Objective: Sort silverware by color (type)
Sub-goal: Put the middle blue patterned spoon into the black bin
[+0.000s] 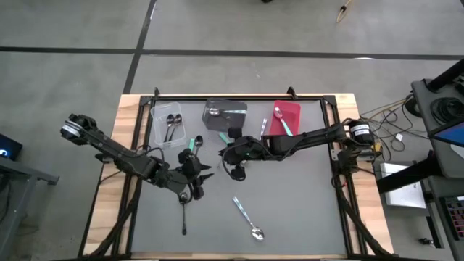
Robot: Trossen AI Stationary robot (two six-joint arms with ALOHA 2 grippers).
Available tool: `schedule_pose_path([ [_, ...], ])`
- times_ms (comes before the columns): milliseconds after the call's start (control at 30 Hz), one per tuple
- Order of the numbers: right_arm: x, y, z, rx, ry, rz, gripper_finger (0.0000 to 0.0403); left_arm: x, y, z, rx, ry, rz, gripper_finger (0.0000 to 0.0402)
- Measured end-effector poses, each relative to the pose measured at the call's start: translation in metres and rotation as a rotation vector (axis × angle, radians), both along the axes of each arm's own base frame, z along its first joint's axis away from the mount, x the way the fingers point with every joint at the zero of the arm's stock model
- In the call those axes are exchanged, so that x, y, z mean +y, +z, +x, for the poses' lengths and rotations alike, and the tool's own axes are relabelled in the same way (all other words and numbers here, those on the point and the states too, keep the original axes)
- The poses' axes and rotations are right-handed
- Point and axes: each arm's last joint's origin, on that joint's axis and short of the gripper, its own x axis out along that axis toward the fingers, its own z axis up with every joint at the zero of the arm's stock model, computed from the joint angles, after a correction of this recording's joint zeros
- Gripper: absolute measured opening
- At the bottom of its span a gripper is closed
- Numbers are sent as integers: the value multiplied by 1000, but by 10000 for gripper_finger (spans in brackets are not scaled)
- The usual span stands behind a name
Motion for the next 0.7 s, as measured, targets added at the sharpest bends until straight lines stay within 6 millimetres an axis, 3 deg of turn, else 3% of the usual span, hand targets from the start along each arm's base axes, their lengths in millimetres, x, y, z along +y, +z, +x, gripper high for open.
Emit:
schedule_pose_path([
  [533, 0, 0, -1, 15, 13, -20, 13, 17, -10, -3, 101, 112, -25, 112],
  [700, 0, 0, -1, 13, 10, -16, 13, 24, -8, 4, 79, 103, 26, 112],
])
